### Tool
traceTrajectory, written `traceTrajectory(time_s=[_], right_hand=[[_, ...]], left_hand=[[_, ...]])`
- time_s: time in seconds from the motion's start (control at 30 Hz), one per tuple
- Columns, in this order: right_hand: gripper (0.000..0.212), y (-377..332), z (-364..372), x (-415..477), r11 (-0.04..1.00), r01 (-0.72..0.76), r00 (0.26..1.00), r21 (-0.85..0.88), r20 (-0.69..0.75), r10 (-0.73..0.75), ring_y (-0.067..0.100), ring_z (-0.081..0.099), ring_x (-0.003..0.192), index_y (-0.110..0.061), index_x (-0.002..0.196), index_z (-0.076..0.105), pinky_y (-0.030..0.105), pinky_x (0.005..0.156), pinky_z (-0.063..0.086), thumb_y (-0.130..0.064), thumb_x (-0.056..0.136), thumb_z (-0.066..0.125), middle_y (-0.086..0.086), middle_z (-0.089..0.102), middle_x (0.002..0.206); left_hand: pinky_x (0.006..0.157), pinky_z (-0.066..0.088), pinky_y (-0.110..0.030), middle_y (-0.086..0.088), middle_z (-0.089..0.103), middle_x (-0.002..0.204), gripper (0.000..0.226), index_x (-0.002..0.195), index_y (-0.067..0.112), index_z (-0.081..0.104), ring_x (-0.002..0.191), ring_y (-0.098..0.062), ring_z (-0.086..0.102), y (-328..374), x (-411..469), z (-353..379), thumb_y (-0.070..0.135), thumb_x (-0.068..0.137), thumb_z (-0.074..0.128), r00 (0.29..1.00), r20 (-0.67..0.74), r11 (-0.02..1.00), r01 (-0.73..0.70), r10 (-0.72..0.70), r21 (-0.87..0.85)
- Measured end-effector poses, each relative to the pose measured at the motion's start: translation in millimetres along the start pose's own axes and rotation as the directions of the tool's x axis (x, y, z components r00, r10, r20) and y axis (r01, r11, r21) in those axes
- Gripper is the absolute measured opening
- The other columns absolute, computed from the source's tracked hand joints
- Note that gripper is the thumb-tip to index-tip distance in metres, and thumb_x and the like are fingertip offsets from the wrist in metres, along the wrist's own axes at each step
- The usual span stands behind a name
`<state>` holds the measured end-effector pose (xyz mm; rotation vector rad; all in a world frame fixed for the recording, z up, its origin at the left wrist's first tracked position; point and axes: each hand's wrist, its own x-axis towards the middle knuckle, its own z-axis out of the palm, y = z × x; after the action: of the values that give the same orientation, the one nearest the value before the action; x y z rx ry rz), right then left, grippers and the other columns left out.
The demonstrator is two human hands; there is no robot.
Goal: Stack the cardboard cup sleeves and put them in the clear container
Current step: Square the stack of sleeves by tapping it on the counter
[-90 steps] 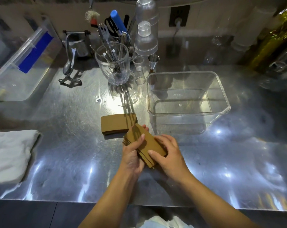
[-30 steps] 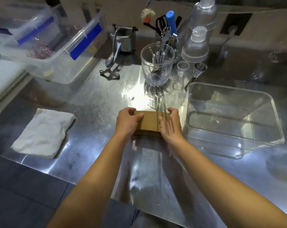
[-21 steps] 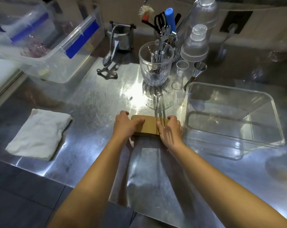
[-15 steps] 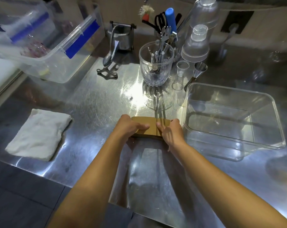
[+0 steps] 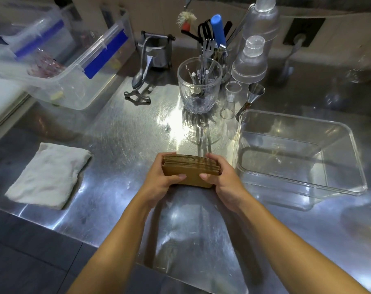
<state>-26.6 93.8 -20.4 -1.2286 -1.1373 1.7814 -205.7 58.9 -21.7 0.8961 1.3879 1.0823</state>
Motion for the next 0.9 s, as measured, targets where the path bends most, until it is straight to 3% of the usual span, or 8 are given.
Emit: traceTrajectory(time_s=[0.1,0.17,0.2,0.3,0.47,0.67,0.8,0.9], right_hand=[[0.043,8.1,5.9,-3.1,0.993,0.038,0.999,0.115,-0.041,-0.033,0.023,0.056,0.107,-0.027,0.109,0.057,0.038,0.092,0.045,-0.029,0.069,0.071,0.007,0.058,0.116],[0.021,10.5,11.9,-2.3,0.986,0.065,0.990,0.153,-0.135,-0.044,0.020,0.058,0.095,-0.026,0.093,0.064,0.036,0.088,0.045,-0.037,0.075,0.066,0.005,0.063,0.101],[0.009,10.3,14.9,-1.6,0.984,0.086,0.981,0.156,-0.185,-0.056,0.016,0.058,0.086,-0.025,0.083,0.065,0.030,0.082,0.046,-0.033,0.081,0.061,0.000,0.064,0.088],[0.024,10.0,21.5,-1.0,0.974,0.147,0.955,0.174,-0.283,-0.094,0.000,0.054,0.064,-0.022,0.066,0.062,0.014,0.064,0.043,-0.015,0.088,0.053,-0.011,0.058,0.063],[0.025,7.5,14.8,-5.8,0.971,0.201,0.930,0.130,-0.338,-0.147,0.004,0.050,0.062,-0.021,0.064,0.060,0.018,0.058,0.040,-0.012,0.086,0.052,-0.004,0.054,0.063],[0.023,7.0,11.7,-7.8,0.981,0.191,0.923,0.029,-0.345,-0.169,0.005,0.047,0.060,-0.017,0.067,0.056,0.020,0.057,0.039,-0.017,0.089,0.050,-0.002,0.051,0.064],[0.021,10.1,7.6,-7.8,0.987,0.157,0.925,-0.038,-0.343,-0.160,0.013,0.047,0.068,-0.015,0.072,0.056,0.031,0.065,0.037,-0.023,0.090,0.049,0.002,0.051,0.069],[0.024,8.1,8.7,-5.3,0.984,0.123,0.922,-0.126,-0.353,-0.160,0.013,0.047,0.067,-0.015,0.072,0.055,0.033,0.066,0.038,-0.029,0.091,0.047,-0.001,0.051,0.067]], left_hand=[[0.073,0.053,-0.024,-0.003,0.061,0.103,0.055,0.117,0.015,0.046,0.088,-0.007,0.064,-9.4,-11.4,12.1,0.013,0.070,0.075,0.997,-0.056,0.996,-0.062,0.058,-0.067],[0.068,0.049,-0.019,0.000,0.061,0.091,0.035,0.103,0.016,0.053,0.079,-0.006,0.062,-9.4,-14.1,25.4,0.033,0.076,0.067,0.980,-0.193,0.987,-0.067,0.038,-0.145],[0.065,0.047,-0.017,0.002,0.060,0.083,0.024,0.091,0.017,0.055,0.073,-0.006,0.060,-7.0,-13.2,33.2,0.037,0.082,0.061,0.958,-0.285,0.983,-0.069,0.019,-0.169],[0.060,0.043,-0.015,0.004,0.057,0.072,0.024,0.076,0.015,0.055,0.064,-0.004,0.054,-1.8,-10.1,47.3,0.031,0.093,0.048,0.878,-0.478,0.990,-0.091,0.029,-0.108],[0.066,0.046,-0.013,0.002,0.064,0.087,0.022,0.096,0.004,0.063,0.072,0.002,0.058,-0.9,-17.9,52.1,0.017,0.095,0.045,0.902,-0.410,0.968,-0.207,0.132,-0.142],[0.066,0.047,-0.016,0.000,0.060,0.081,0.013,0.082,0.017,0.059,0.073,-0.005,0.057,-3.8,-18.0,60.8,0.015,0.092,0.050,0.874,-0.475,0.960,-0.212,0.102,-0.184],[0.067,0.047,-0.018,-0.001,0.057,0.083,0.015,0.090,0.014,0.054,0.076,-0.011,0.055,-11.2,-18.1,53.9,0.030,0.089,0.055,0.946,-0.322,0.974,-0.114,0.046,-0.195],[0.067,0.051,-0.018,-0.002,0.061,0.097,0.054,0.113,0.015,0.042,0.083,-0.008,0.064,-19.8,-23.4,32.6,0.018,0.069,0.074,0.994,-0.076,0.991,-0.091,0.084,-0.102]])
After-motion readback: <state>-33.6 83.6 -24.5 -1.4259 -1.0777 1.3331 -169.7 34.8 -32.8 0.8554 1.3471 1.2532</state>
